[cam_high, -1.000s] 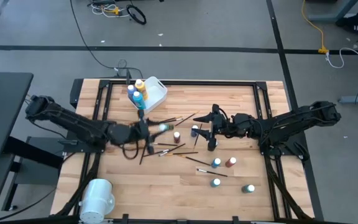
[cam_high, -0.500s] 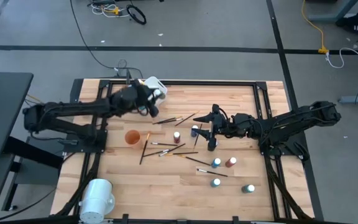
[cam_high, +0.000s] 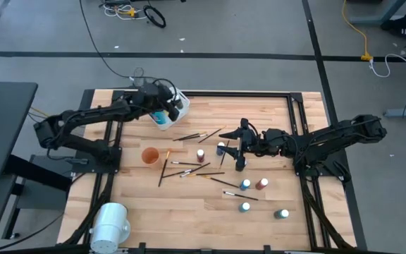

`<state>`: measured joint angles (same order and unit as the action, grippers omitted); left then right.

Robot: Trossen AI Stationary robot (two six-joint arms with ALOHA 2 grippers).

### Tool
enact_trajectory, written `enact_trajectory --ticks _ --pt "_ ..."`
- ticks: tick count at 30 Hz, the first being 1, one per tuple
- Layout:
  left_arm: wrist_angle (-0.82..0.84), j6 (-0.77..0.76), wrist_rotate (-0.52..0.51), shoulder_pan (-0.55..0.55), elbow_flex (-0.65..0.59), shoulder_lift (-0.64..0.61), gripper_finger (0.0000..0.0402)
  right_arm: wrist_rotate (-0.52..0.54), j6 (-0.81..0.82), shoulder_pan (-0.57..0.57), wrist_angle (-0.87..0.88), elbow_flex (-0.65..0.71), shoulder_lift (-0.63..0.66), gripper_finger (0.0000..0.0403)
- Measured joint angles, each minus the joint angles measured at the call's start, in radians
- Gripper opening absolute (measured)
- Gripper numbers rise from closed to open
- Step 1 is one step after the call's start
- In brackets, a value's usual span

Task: Pick & Place Paint Supplies
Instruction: Put the green paint bottle into the white bin

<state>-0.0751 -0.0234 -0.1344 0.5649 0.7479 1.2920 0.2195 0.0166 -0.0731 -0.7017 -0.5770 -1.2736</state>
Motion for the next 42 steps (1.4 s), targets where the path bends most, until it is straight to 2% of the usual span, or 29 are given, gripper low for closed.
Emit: enact_trajectory --ticks 8,12,17,20,25,32,42 --pt "0.191 0.008 -0.167 -0.053 0.0 -0.013 0.0129 0.0 0.0 0.0 -0.011 0.0 -0.062 0.0205" --pt "0.207 -0.028 -0.194 -0.106 0.0 -0.053 0.0128 0.0 0.001 0.0 -0.052 0.0 -0.116 0.0205" --pt "0.22 -0.119 -0.249 -0.188 0.0 -0.084 0.0128 0.001 0.002 0.0 -0.237 0.0 -0.188 0.0205" --pt "0.222 -0.174 -0.346 -0.253 0.0 -0.08 0.0129 0.001 0.003 0.0 -0.32 -0.001 -0.226 0.0205" --pt "0.23 -0.262 -0.566 -0.342 0.0 -0.05 0.0128 0.001 0.002 0.0 -0.348 -0.002 -0.258 0.0205" --pt "0.266 -0.44 -0.737 -0.414 -0.001 -0.01 0.0129 0.0 0.001 0.0 -0.357 -0.002 -0.259 0.0205" --pt "0.238 -0.651 -0.852 -0.429 0.004 0.17 0.0128 -0.002 0.0 0.0 -0.355 -0.001 -0.259 0.0205"
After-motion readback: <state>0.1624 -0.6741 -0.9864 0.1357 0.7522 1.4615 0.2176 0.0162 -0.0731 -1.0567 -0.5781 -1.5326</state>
